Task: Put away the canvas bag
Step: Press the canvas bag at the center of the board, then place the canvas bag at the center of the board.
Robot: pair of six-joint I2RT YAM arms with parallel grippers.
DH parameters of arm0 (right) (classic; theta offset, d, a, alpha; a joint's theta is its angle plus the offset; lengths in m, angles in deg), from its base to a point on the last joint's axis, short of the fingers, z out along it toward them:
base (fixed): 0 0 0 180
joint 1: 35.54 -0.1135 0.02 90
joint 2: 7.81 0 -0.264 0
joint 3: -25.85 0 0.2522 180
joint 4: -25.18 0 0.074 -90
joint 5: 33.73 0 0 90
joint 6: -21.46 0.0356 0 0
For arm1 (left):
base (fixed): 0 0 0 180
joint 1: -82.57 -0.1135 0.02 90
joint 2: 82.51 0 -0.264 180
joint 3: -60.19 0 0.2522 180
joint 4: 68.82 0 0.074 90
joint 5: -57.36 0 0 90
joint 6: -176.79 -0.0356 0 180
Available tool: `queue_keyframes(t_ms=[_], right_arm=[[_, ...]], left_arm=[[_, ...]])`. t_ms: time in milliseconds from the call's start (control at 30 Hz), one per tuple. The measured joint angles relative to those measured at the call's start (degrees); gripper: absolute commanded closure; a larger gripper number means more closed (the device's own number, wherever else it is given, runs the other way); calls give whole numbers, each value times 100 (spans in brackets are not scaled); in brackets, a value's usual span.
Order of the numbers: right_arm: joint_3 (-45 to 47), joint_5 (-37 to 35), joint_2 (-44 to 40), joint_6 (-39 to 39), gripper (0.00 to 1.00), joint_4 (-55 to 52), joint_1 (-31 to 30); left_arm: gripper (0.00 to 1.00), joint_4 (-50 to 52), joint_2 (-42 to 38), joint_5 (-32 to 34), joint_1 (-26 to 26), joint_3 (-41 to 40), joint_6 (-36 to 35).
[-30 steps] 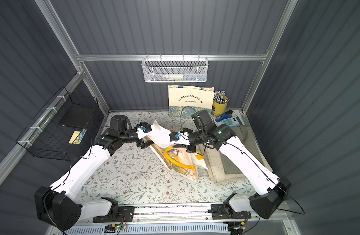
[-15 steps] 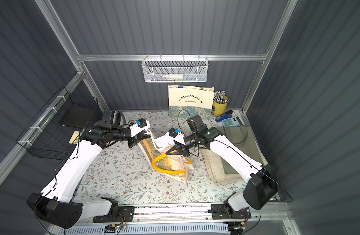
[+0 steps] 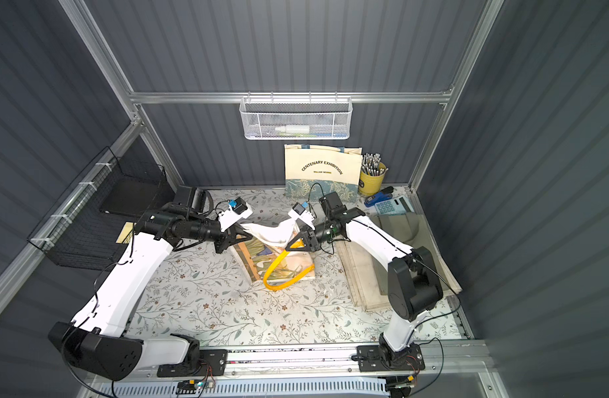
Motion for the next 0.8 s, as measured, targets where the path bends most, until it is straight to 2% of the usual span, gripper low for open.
queue_keyframes(t_ms=[200, 467, 667, 800], right_arm=[[-490, -136, 127, 402, 100, -251, 160], [-697, -286, -363, 1484, 95, -870, 295], [-87, -219, -789, 2295, 92, -796, 411], [-109, -216, -186, 2013, 93, -1189, 509]], left_arm=[[100, 262, 446, -170, -11, 509, 785], [100, 479, 498, -911, -79, 566, 2715], [100, 63, 343, -1484, -83, -273, 4172], [100, -168, 680, -1593, -83, -710, 4546]])
